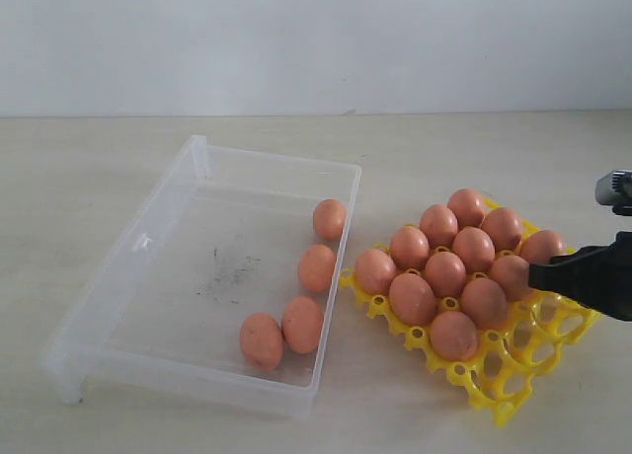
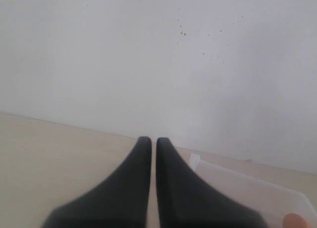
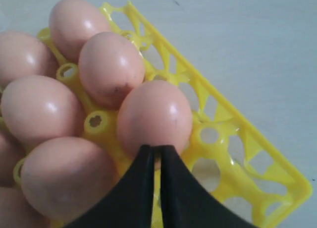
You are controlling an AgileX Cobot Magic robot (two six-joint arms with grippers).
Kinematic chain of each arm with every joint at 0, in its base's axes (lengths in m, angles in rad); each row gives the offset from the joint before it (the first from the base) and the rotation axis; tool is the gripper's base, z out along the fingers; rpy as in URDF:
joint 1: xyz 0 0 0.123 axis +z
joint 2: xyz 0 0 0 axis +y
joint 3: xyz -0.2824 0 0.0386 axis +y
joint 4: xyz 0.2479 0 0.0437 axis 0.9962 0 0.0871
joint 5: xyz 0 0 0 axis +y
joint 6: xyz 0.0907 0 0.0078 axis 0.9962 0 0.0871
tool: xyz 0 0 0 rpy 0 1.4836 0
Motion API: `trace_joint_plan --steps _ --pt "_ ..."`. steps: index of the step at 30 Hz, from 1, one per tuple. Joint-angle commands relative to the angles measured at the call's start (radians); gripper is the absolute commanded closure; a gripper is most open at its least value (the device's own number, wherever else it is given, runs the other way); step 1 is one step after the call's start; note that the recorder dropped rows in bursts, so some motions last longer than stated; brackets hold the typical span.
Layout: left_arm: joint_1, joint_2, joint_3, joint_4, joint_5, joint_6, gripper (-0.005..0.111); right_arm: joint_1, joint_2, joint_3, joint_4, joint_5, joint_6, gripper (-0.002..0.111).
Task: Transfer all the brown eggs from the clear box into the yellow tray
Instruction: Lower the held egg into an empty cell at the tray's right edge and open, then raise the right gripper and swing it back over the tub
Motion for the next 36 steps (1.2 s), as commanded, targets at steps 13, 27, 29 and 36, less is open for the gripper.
trace_joint_plan --steps 13,27,29,36 --pt "-0.008 -0.003 -0.003 -0.003 0.0 0.007 0.103 0.108 -0.348 -0.002 -0.72 -0.694 -0.006 0.107" --pt "-0.008 -0.003 -0.003 -0.003 0.0 0.007 0.103 0.73 -0.361 -0.048 0.458 -0.166 -1.703 0.107" --pt "-0.008 -0.003 -0.003 -0.003 0.0 0.007 0.103 0.791 -0.347 -0.087 0.576 -0.148 -1.904 0.107" --pt "-0.008 -0.003 -0.003 -0.003 0.0 0.007 0.103 0.875 -0.213 -0.438 1.342 0.243 -1.696 0.107"
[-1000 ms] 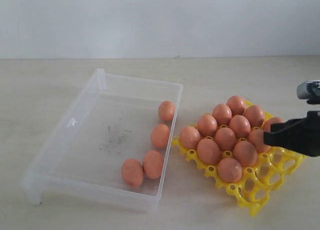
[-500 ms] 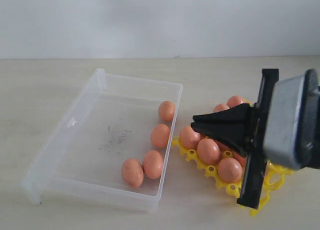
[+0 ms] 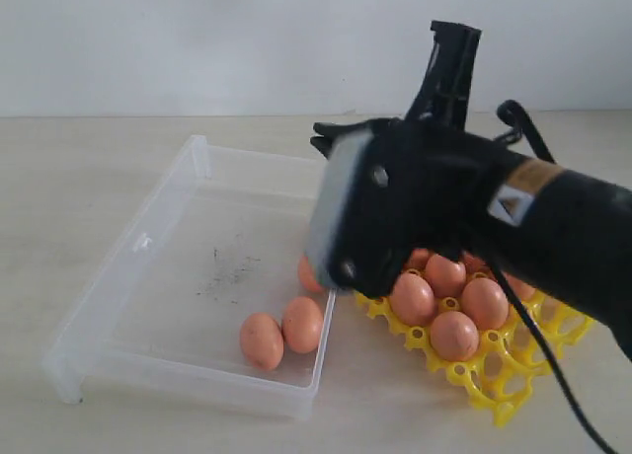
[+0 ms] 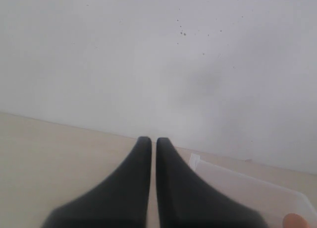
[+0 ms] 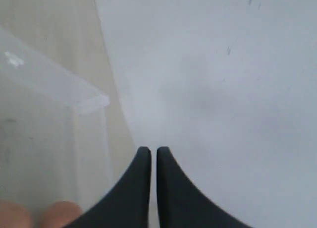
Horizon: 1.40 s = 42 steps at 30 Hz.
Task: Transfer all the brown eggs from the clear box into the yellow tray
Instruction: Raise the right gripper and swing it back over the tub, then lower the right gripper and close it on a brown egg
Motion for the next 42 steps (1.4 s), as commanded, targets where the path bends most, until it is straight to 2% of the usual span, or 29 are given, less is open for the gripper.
trace_joint_plan --steps 1,4,6,8,10,12,14,16,17,24,30,34,42 --pt "-0.008 -0.003 -0.003 -0.003 0.0 0.007 0.103 -0.026 0.106 -0.264 0.557 0.379 0.137 0.107" --pt "-0.008 -0.003 -0.003 -0.003 0.0 0.007 0.103 -0.111 0.219 -0.461 0.698 0.788 0.223 0.107" --pt "-0.008 -0.003 -0.003 -0.003 0.0 0.007 0.103 -0.165 0.322 -0.596 0.646 1.027 0.423 0.107" --pt "-0.008 -0.003 -0.003 -0.003 0.0 0.007 0.103 -0.189 0.425 -0.717 0.489 1.183 0.633 0.107" --pt "-0.008 -0.003 -0.003 -0.003 0.0 0.007 0.103 -0.189 0.502 -0.804 0.243 1.304 0.816 0.104" --pt "-0.008 -0.003 -0.003 -0.003 0.0 0.007 0.103 -0.169 0.572 -0.866 0.009 1.432 0.988 0.092" --pt "-0.008 -0.003 -0.003 -0.003 0.0 0.007 0.103 -0.152 0.618 -0.896 -0.108 1.512 1.064 0.074" --pt "-0.008 -0.003 -0.003 -0.003 0.0 0.007 0.103 -0.148 0.645 -0.902 -0.122 1.516 1.139 0.051" --pt "-0.008 -0.003 -0.003 -0.003 0.0 0.007 0.103 -0.148 0.655 -0.902 -0.107 1.505 1.171 0.046" --pt "-0.008 -0.003 -0.003 -0.003 0.0 0.007 0.103 -0.143 0.66 -0.902 -0.058 1.485 1.187 0.065" --pt "-0.008 -0.003 -0.003 -0.003 0.0 0.007 0.103 -0.074 0.664 -0.902 -0.06 1.458 1.157 0.053" --pt "-0.008 -0.003 -0.003 -0.003 0.0 0.007 0.103 -0.04 0.698 -0.904 -0.072 1.459 1.2 0.053" --pt "-0.008 -0.003 -0.003 -0.003 0.0 0.007 0.103 -0.04 0.767 -0.911 -0.1 1.432 1.261 0.053"
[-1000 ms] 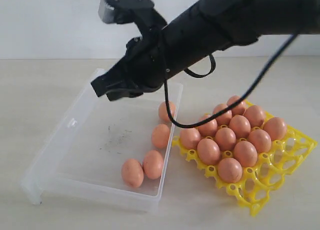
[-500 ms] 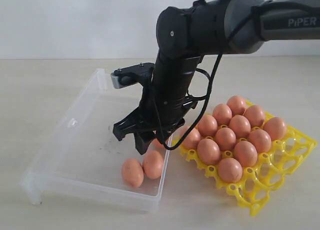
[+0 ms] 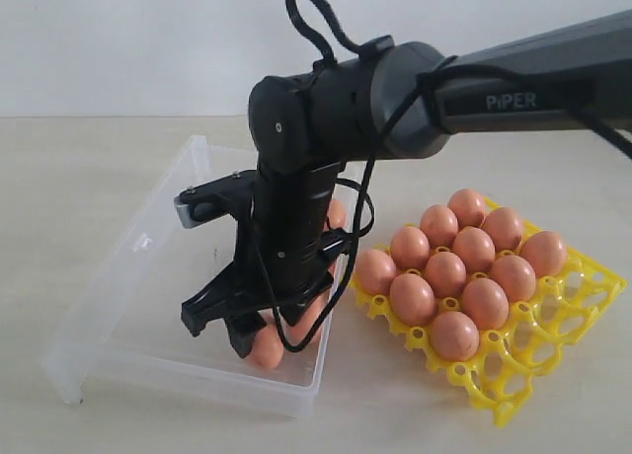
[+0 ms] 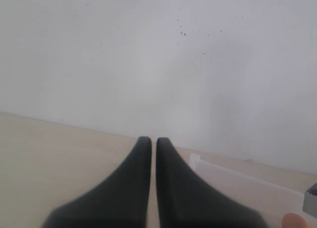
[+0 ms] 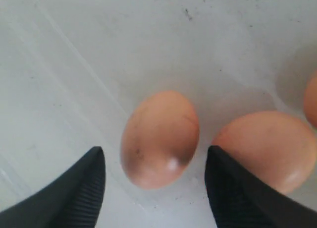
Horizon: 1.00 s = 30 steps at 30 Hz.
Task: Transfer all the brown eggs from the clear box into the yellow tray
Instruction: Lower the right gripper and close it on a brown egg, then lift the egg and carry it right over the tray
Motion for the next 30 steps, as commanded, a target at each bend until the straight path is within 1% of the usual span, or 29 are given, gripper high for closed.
trace_joint_plan --steps 1,7,13,15,16,17,18,20,22,23,25,26,27,29,30 --pt "-0.008 -0.003 -0.003 -0.003 0.0 0.007 0.103 0.0 0.029 -0.015 -0.009 -0.028 0.011 0.053" --pt "-0.008 -0.003 -0.003 -0.003 0.0 0.007 0.103 0.0 0.079 -0.06 -0.006 -0.037 0.014 0.053" --pt "-0.008 -0.003 -0.003 -0.003 0.0 0.007 0.103 0.0 0.127 -0.081 -0.006 0.093 0.022 0.053" --pt "-0.008 -0.003 -0.003 -0.003 0.0 0.007 0.103 0.0 0.129 -0.081 -0.019 0.069 0.021 0.064" --pt "-0.008 -0.003 -0.003 -0.003 0.0 0.007 0.103 0.0 0.129 -0.081 -0.021 0.023 0.015 0.083" --pt "-0.008 -0.003 -0.003 -0.003 0.0 0.007 0.103 0.0 0.129 -0.081 -0.021 0.004 0.004 0.091" --pt "-0.008 -0.003 -0.003 -0.003 0.0 0.007 0.103 0.002 0.129 -0.081 -0.021 -0.05 -0.059 0.108" --pt "-0.008 -0.003 -0.003 -0.003 0.0 0.007 0.103 0.002 0.129 -0.081 -0.026 -0.154 -0.103 0.108" --pt "-0.008 -0.003 -0.003 -0.003 0.0 0.007 0.103 0.002 0.127 -0.068 -0.026 -0.316 -0.074 0.108" --pt "-0.008 -0.003 -0.003 -0.003 0.0 0.007 0.103 0.002 0.122 -0.047 -0.026 -0.433 -0.05 0.108" --pt "-0.008 -0.003 -0.003 -0.003 0.0 0.007 0.103 0.005 0.103 0.027 -0.024 -0.731 -0.001 0.108" --pt "-0.008 -0.003 -0.003 -0.003 0.0 0.007 0.103 0.008 0.094 0.056 -0.024 -0.824 0.013 0.108" --pt "-0.008 -0.003 -0.003 -0.003 0.0 0.007 0.103 0.013 0.085 0.109 -0.024 -0.976 0.036 0.108" --pt "-0.008 -0.003 -0.003 -0.003 0.0 0.007 0.103 0.02 0.067 0.196 -0.024 -1.173 0.046 0.108" --pt "-0.008 -0.003 -0.003 -0.003 0.0 0.007 0.103 0.023 0.055 0.247 -0.019 -1.322 0.046 0.108"
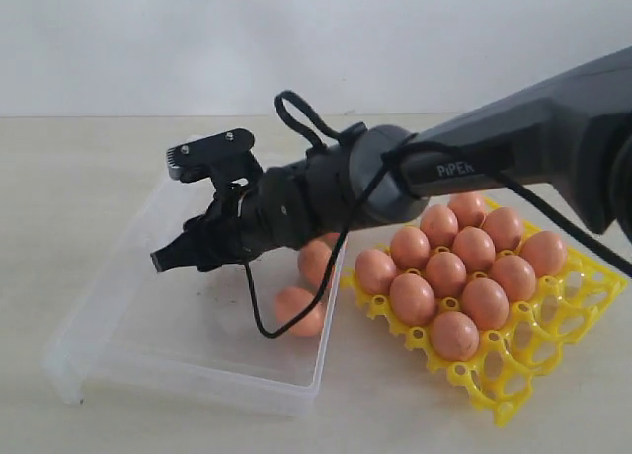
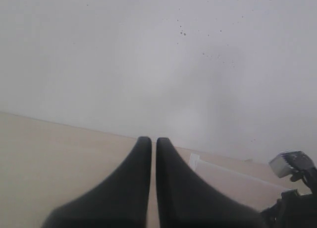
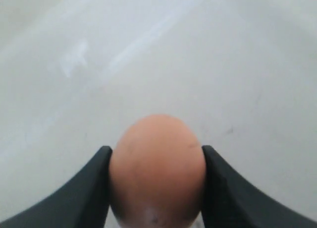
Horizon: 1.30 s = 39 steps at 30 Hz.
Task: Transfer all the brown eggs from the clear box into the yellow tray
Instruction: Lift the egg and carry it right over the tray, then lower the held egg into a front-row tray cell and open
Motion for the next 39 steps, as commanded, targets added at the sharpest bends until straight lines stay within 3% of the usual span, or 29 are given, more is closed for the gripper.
trace_joint_plan --steps 1,6,8,19,25,33,39 --pt "-0.008 -0.003 -0.003 -0.003 0.0 0.007 0.103 0.016 -0.057 0.208 0.002 -0.541 0.041 0.108" --pt "-0.008 -0.003 -0.003 -0.003 0.0 0.007 0.103 0.025 -0.1 0.496 -0.012 -1.15 0.088 0.108" --pt "-0.008 -0.003 -0.003 -0.003 0.0 0.007 0.103 0.025 -0.119 0.612 -0.027 -1.29 0.133 0.108" --pt "-0.008 -0.003 -0.003 -0.003 0.0 0.007 0.103 0.022 -0.482 1.135 -0.024 -1.29 0.079 0.108" --pt "-0.008 -0.003 -0.003 -0.003 0.0 0.007 0.103 0.022 -0.632 1.407 0.09 -1.29 0.23 0.108" --pt "-0.008 -0.003 -0.003 -0.003 0.0 0.007 0.103 0.022 -0.626 1.409 0.123 -1.243 0.253 0.108" --pt "-0.008 -0.003 -0.003 -0.003 0.0 0.007 0.103 0.022 -0.626 1.409 0.205 -1.072 0.328 0.108"
